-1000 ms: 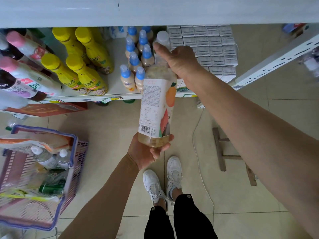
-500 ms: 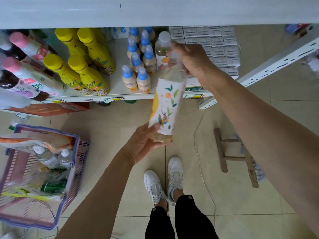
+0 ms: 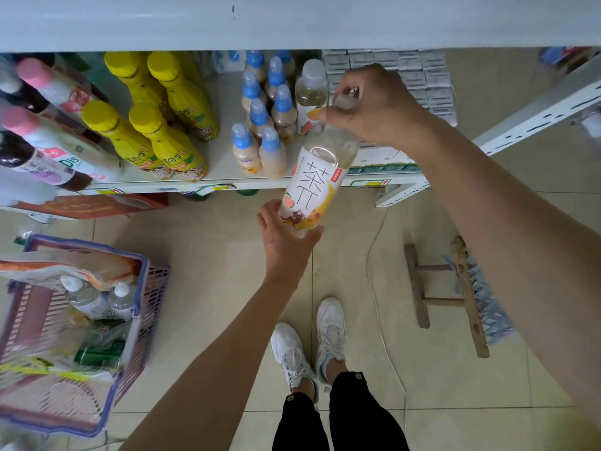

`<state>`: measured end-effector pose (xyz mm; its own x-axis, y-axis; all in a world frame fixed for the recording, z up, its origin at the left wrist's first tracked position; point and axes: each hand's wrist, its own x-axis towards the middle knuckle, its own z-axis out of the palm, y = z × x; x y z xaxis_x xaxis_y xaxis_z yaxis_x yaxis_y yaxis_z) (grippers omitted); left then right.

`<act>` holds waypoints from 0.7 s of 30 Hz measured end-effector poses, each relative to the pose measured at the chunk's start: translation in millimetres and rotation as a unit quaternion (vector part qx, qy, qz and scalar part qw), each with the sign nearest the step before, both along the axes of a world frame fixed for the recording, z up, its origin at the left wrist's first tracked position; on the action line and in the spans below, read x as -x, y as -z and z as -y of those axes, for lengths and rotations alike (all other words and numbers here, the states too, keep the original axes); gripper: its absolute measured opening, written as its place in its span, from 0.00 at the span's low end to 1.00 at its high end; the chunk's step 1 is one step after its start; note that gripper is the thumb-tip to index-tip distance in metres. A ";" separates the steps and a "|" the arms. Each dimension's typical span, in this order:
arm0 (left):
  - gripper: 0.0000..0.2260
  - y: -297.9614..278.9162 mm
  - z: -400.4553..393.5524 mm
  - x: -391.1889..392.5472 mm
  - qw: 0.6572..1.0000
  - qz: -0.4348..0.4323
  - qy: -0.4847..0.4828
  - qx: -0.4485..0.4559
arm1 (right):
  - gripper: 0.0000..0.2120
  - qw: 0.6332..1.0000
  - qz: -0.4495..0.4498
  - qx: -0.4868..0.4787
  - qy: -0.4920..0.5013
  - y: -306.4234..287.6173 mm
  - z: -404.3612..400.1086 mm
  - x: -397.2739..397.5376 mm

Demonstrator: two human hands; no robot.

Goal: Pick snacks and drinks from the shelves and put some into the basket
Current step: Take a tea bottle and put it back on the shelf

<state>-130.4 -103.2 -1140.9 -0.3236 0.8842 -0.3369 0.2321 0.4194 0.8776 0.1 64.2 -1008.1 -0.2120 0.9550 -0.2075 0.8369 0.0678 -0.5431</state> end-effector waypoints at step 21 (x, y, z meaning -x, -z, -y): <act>0.15 -5.0 -89.8 2.2 0.916 0.344 -0.061 0.196 | 0.17 0.989 0.051 -0.101 -0.096 39.7 -1.3 30.7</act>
